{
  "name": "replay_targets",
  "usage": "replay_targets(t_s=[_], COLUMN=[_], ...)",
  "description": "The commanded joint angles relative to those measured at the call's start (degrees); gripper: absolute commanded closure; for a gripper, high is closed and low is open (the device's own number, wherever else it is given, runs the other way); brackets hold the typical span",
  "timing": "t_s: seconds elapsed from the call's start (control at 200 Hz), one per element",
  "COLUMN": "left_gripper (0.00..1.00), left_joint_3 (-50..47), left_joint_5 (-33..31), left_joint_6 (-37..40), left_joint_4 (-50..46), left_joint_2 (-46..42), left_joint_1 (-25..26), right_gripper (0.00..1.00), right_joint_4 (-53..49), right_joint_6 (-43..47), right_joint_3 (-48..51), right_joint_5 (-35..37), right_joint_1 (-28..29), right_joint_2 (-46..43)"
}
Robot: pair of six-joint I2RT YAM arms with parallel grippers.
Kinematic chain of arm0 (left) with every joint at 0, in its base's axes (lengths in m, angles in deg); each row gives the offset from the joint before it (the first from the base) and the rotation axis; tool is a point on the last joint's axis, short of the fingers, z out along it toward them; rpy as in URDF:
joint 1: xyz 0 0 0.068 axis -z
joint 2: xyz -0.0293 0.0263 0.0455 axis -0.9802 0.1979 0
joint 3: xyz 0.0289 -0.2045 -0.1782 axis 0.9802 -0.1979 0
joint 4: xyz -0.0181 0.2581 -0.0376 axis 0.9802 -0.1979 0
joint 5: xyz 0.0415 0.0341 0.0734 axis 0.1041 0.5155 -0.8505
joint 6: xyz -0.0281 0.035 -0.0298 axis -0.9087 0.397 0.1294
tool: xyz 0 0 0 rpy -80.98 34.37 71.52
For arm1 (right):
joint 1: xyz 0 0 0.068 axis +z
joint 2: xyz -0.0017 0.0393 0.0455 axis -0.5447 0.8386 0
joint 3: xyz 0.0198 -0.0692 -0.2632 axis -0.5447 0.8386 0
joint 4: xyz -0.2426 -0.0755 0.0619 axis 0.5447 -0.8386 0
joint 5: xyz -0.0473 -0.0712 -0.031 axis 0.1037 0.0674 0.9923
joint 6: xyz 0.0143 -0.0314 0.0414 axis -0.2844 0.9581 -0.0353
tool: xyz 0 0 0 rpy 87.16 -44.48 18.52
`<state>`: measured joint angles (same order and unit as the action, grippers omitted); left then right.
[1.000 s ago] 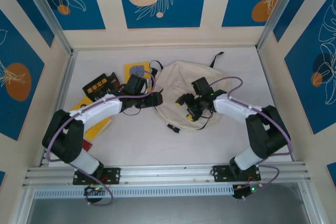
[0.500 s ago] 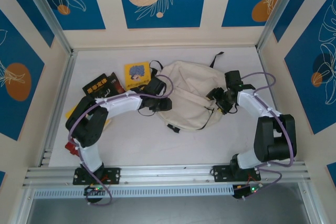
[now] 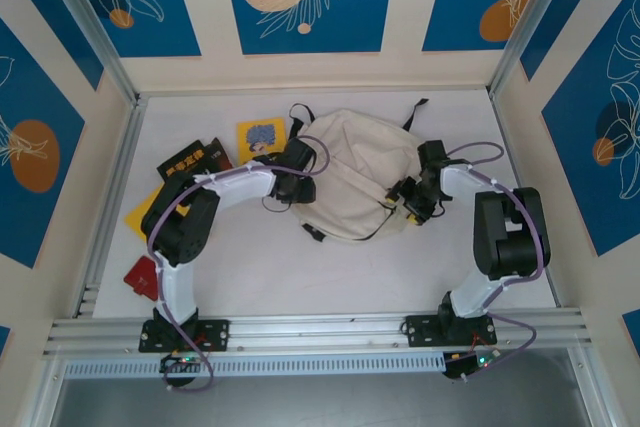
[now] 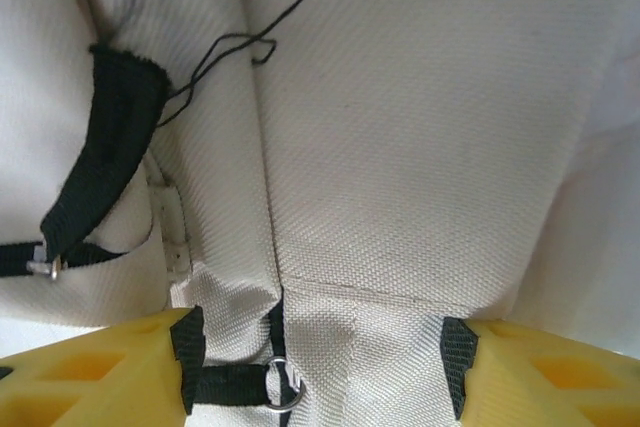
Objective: Pack the student bag
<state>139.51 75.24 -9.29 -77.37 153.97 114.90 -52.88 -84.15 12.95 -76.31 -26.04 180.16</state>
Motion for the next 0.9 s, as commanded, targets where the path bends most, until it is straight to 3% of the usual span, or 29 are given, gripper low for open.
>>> replay_targets(t_s=[0.0,0.155,0.295,0.465,0.89], left_gripper=[0.66,0.57,0.50,0.46,0.43], left_joint_3=[1.7,2.2,2.2,3.6,11.2], left_joint_5=[-3.3,2.6,10.7,16.4,17.9], left_joint_6=[2.3,1.8,-0.2,-2.7,-6.8], left_joint_4=[-4.8,-3.2,-0.2,2.3,5.5], left_joint_2=[0.0,-4.2,-6.9,-6.6,4.1], left_joint_1=[-1.2,-1.1,-0.5,2.8,13.0], right_gripper=[0.35,0.36,0.37,0.36,0.36], right_joint_4=[0.7,2.7,2.3,-0.5,-0.3], right_joint_6=[-1.9,-6.0,-7.7,-7.2,-5.0], right_joint_3=[-0.2,0.6,1.0,1.6,6.7], right_joint_5=[-3.7,-6.2,-3.3,2.0,-0.8], right_joint_1=[4.2,10.3,11.0,7.1,-3.5], right_joint_2=[0.4,-0.4,-4.7,-10.9,-16.4])
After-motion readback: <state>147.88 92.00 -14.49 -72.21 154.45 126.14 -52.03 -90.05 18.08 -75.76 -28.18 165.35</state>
